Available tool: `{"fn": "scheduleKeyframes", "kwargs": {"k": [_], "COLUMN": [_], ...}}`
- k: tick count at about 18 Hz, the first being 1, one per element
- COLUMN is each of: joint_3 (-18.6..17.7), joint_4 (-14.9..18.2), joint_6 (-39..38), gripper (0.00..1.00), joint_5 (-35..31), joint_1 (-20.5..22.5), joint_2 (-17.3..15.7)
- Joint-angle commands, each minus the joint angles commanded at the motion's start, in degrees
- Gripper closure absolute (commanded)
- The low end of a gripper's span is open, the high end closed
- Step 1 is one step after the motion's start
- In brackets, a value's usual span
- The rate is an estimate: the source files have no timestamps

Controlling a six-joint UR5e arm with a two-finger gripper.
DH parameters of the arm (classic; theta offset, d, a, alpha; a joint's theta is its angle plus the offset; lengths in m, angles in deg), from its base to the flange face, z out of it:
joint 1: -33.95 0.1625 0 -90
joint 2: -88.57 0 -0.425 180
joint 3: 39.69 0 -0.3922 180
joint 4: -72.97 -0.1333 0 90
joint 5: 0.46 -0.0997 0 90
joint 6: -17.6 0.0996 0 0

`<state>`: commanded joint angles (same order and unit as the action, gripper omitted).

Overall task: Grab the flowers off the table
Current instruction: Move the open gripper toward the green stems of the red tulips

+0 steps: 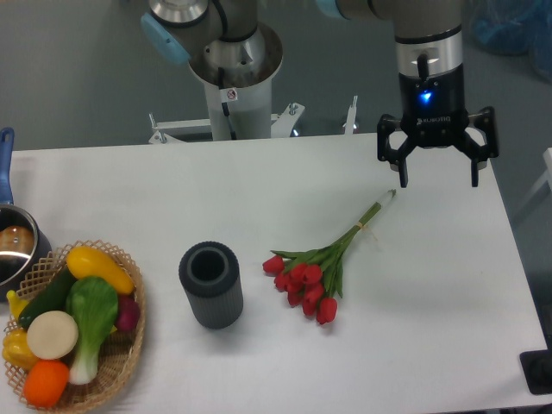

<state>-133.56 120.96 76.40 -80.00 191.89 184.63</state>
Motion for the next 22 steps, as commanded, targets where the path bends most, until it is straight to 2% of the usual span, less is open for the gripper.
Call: {"fn": "scheduleKeyframes", "kwargs": {"k": [4, 12, 16, 22], "joint_3": [0.35, -1.32, -1.58, -4.83], "joint_4": [0.09, -0.18, -0.26, -0.26], "joint_6": [0.09, -1.05, -5.36, -4.84], "gripper": [0.00, 0.00, 0.00, 0.00], "joint_5": [0.44, 2.02, 2.11, 2.11], "joint_1": [0.00, -0.35, -0.44, -0.88], "joint_2": [0.00, 0.18, 0.44, 0.61]}}
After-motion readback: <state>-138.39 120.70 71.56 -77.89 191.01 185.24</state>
